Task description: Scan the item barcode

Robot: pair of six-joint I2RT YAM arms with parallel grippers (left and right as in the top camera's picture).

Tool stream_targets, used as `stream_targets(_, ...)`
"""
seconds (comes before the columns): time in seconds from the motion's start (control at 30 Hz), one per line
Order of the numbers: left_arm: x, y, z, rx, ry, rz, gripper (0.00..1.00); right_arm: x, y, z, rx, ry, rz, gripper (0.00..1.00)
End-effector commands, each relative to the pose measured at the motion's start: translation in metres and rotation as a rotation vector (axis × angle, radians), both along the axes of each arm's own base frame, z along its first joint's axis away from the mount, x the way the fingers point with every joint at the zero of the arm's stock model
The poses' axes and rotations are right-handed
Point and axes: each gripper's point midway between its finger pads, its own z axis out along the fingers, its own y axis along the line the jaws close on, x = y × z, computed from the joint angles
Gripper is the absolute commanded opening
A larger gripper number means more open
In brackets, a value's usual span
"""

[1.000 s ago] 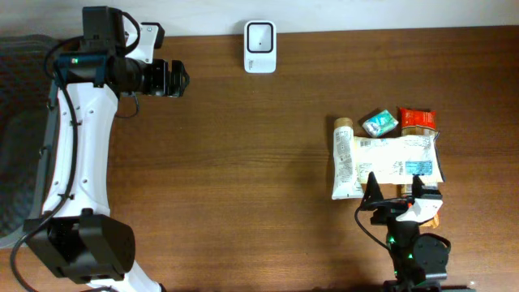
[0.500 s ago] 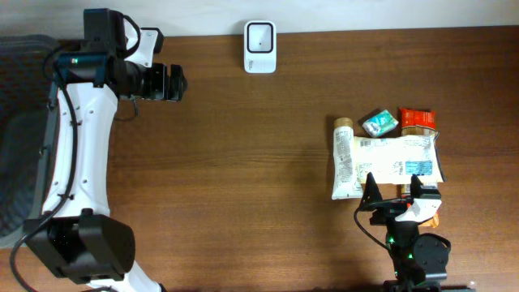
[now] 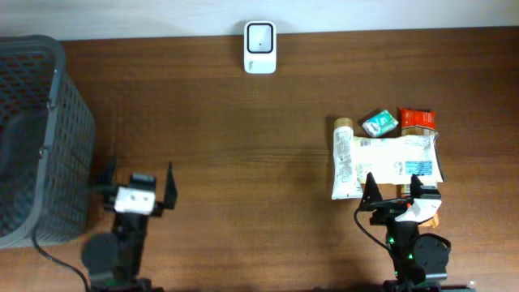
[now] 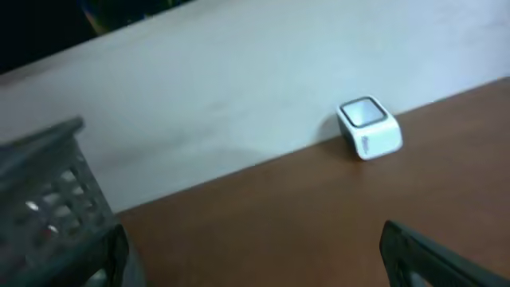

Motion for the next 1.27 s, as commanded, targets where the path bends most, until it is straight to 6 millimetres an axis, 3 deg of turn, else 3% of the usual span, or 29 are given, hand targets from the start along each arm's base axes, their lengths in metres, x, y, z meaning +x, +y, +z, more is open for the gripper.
stream_targets(0.0, -0.011, 0.0, -0.027, 0.016, -0.035, 0.032, 0.99, 0.0, -0.001, -0.004, 0.007, 0.006, -0.005, 0.99)
stream_targets(0.2, -0.021, 0.013, -0.079, 0.017, 0.079, 0.11, 0.99, 0.0, -0.001, -0.004, 0.007, 0.007, -0.005, 0.99)
stream_targets(1.23, -0.021, 0.013, -0.078, 0.017, 0.076, 0.107, 0.99, 0.0, -0.001, -0.004, 0.007, 0.006, -0.005, 0.99)
